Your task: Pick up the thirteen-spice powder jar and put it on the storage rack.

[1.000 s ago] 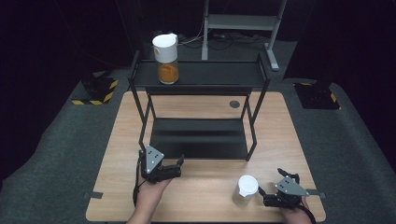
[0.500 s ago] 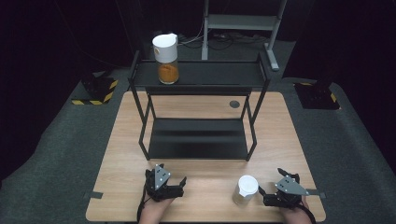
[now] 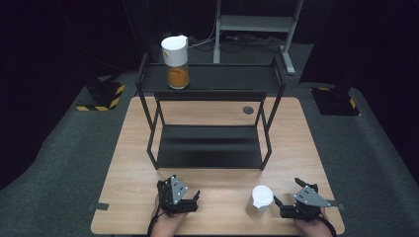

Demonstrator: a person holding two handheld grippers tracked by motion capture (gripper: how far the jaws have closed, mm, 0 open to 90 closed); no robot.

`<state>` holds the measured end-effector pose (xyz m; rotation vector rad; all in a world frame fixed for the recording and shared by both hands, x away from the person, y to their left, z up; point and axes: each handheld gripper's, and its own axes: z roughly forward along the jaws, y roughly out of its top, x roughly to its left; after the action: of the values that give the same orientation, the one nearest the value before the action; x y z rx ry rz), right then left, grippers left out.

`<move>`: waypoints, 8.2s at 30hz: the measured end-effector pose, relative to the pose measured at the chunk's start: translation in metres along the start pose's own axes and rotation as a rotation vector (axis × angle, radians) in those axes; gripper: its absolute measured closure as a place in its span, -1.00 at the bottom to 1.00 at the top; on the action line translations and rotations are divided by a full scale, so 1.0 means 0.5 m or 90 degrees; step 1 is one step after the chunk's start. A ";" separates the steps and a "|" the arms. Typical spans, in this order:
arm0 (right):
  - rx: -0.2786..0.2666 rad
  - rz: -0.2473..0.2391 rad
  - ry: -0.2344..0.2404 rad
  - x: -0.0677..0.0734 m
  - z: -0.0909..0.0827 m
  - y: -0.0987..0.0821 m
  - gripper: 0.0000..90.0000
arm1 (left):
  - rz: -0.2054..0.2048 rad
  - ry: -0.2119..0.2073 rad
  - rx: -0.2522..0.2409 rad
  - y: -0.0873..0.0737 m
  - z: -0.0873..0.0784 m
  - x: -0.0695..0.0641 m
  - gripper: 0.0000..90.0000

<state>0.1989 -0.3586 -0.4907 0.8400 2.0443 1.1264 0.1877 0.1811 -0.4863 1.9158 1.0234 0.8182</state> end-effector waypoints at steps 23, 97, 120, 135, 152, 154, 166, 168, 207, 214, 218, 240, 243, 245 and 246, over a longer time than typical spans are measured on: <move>-0.090 -0.005 0.006 0.002 -0.059 0.023 -1.00 | 0.025 -0.019 -0.001 0.000 0.000 0.003 -0.98; -0.155 0.040 0.178 0.068 -0.024 0.029 -1.00 | 0.051 -0.039 -0.009 -0.003 -0.001 0.007 -0.98; -0.133 0.046 0.178 0.062 0.003 0.003 -0.80 | 0.051 -0.040 -0.011 -0.005 -0.002 0.007 -0.98; -0.136 0.051 0.187 0.055 0.012 -0.008 -0.60 | 0.050 -0.041 -0.012 -0.005 -0.002 0.008 -0.98; -0.161 0.054 0.197 0.049 0.013 -0.021 -0.35 | 0.050 -0.041 -0.013 -0.006 -0.002 0.008 -0.98; -0.162 0.054 0.197 0.049 0.013 -0.021 -0.35 | 0.050 -0.041 -0.013 -0.006 -0.002 0.008 -0.98; -0.162 0.046 0.192 0.053 0.012 -0.019 -0.34 | 0.049 -0.042 -0.013 -0.006 -0.002 0.009 -0.98; -0.163 0.043 0.189 0.055 0.011 -0.017 -0.34 | 0.049 -0.042 -0.014 -0.006 -0.002 0.009 -0.98; -0.231 0.064 0.134 0.036 0.004 0.080 -0.34 | 0.048 -0.053 -0.019 -0.009 -0.003 0.015 -0.98; -0.243 0.061 0.135 0.030 0.008 0.114 -0.34 | 0.049 -0.055 -0.020 -0.010 -0.004 0.017 -0.98; -0.246 0.062 0.134 0.028 0.012 0.134 -0.34 | 0.048 -0.056 -0.021 -0.010 -0.004 0.017 -0.98; -0.273 0.080 0.104 -0.019 0.028 0.235 -0.34 | 0.049 -0.064 -0.024 -0.011 -0.004 0.022 -0.98; -0.280 0.079 0.099 -0.026 0.031 0.249 -0.34 | 0.049 -0.065 -0.023 -0.011 -0.004 0.023 -0.98; -0.285 0.079 0.095 -0.029 0.033 0.257 -0.34 | 0.048 -0.065 -0.024 -0.011 -0.004 0.023 -0.98; -0.286 0.081 0.094 -0.030 0.034 0.262 -0.34 | 0.048 -0.066 -0.024 -0.012 -0.004 0.024 -0.98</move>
<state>0.2498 -0.3069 -0.3796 0.6791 1.7606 1.6808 0.1894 0.1942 -0.4884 1.9526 0.8725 0.7668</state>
